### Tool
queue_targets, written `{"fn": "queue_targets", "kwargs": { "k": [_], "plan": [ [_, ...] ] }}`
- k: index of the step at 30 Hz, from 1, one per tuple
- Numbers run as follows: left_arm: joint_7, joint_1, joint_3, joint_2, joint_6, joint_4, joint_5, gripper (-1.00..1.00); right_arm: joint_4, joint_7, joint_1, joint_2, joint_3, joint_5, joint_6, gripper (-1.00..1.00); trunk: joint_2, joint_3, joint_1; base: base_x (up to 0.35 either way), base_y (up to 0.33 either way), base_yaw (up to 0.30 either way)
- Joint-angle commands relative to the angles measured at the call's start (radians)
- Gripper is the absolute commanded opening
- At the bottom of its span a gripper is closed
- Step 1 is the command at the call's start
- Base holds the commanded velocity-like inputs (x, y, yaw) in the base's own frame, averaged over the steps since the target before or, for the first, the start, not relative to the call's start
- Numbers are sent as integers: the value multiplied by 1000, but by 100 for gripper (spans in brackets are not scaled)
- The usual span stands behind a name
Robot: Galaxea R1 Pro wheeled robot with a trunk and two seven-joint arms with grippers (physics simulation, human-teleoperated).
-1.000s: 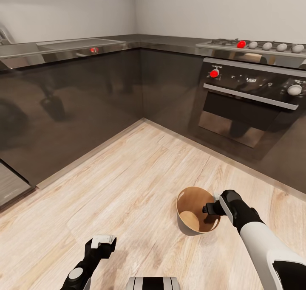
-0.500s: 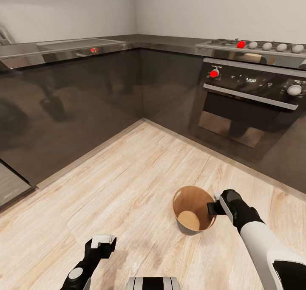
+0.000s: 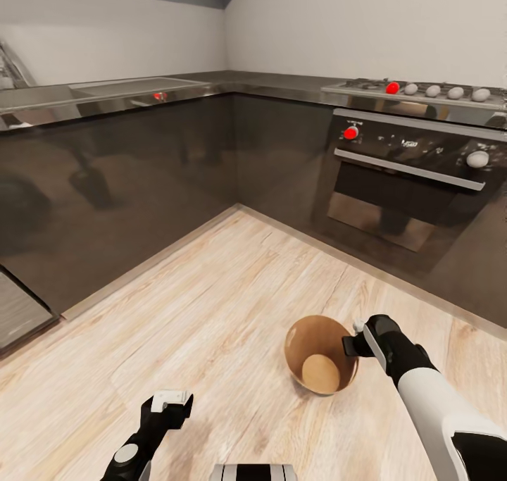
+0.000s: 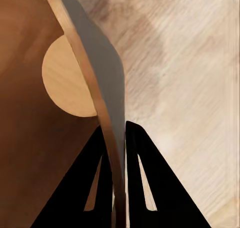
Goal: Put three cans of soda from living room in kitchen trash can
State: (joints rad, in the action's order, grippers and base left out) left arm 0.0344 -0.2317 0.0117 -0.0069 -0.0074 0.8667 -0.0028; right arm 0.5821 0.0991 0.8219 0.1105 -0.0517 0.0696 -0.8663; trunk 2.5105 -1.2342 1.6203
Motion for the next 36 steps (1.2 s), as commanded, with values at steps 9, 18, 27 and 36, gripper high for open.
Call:
{"fn": "queue_targets", "kwargs": {
  "k": [9,18,27,36],
  "plan": [
    [1,0,1,-1,1,0,1,100,-1,-4,0,-3,-1,-17,-1,-100,-2,35,-4,0,0,0],
    [1,0,1,-1,1,0,1,100,-1,-4,0,-7,-1,-17,-2,-100,-4,70,-8,0,0,0],
    [1,0,1,-1,1,0,1,100,-1,-5,0,-8,0,-17,-2,-100,-6,105,-12,0,0,0],
    [1,0,1,-1,1,0,1,100,-1,-6,0,-18,0,-16,-1,-100,-8,139,-16,0,0,0]
  ]
}}
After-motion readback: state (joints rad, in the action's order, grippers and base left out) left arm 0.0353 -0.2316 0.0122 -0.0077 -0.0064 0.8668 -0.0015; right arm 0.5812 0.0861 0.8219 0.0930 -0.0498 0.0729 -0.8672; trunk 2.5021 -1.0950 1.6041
